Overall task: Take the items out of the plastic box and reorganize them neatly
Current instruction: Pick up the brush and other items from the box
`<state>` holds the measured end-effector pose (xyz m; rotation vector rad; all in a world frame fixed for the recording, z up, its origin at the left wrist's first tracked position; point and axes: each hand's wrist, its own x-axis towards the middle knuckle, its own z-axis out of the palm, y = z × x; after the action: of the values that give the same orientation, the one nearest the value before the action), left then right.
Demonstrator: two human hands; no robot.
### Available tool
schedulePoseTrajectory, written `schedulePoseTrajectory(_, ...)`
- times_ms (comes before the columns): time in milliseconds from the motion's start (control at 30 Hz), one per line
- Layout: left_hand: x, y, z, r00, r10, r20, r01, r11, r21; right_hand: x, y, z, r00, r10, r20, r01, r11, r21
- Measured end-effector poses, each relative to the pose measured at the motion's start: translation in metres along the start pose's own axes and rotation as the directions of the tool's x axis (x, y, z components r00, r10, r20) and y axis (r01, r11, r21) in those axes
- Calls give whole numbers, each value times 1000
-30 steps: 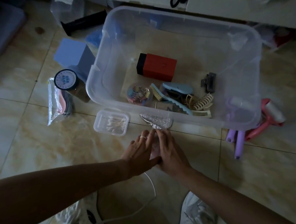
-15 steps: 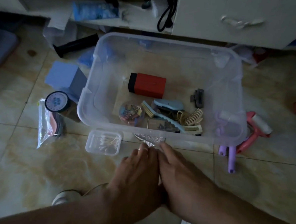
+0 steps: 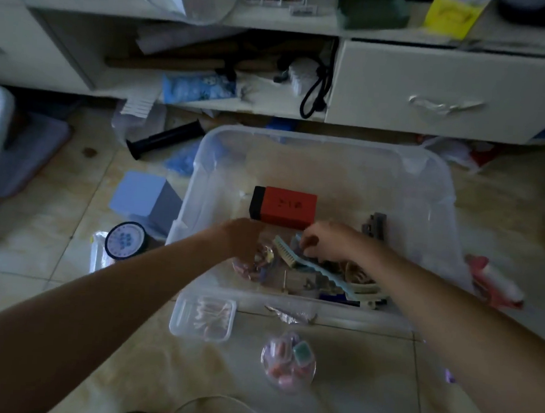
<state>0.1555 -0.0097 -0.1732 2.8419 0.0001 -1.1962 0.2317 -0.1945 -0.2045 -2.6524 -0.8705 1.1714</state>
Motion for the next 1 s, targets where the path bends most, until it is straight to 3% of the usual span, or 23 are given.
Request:
schedulePoseTrajectory(67, 4, 3, 9, 994, 1, 105, 4, 999, -40, 6, 3, 17, 994, 2, 113, 3, 999, -49)
schedulePoseTrajectory(133, 4, 10, 15, 987, 20, 157, -23, 1000, 16, 8, 3, 24, 992, 3, 127, 13, 992, -124)
schedulePoseTrajectory(367, 4, 14, 29, 998, -6, 64, 0, 995, 103, 14, 6, 34, 986, 49, 161, -8, 970, -244)
schedulePoseTrajectory(533, 7, 8, 36, 1000, 14, 16, -15, 998, 62, -4, 17, 6, 997, 5, -73, -10, 998, -70)
schedulePoseTrajectory(667, 13, 8, 41, 996, -90, -6, 89, 992, -93, -17, 33, -5, 985, 73, -157, -70, 997, 23)
schedulePoseTrajectory(733, 14, 15, 38, 990, -88, -111, 70, 985, -157, -19, 37, 1, 981, 124, -150, -109, 988, 107)
schedulePoseTrajectory(800, 16, 21, 32, 957, -23, -288, -66, 954, -294, -23, 37, 3, 981, 133, -140, -107, 977, 182)
schedulePoseTrajectory(867, 11, 29, 20, 917, -5, -400, -235, 801, -550, -29, 35, -3, 981, 104, -161, -68, 974, 217)
schedulePoseTrajectory(933, 0, 43, 2, 947, -80, -311, -255, 404, -879, -36, 28, -10, 979, 59, -193, -12, 972, 235)
schedulePoseTrajectory(967, -3, 47, -5, 963, -105, -247, -223, 198, -954, -40, 24, -13, 977, 41, -210, 12, 969, 245)
schedulePoseTrajectory(1000, -8, 52, -12, 970, -135, -205, -195, 77, -978, -45, 18, -16, 973, 26, -228, 36, 964, 262)
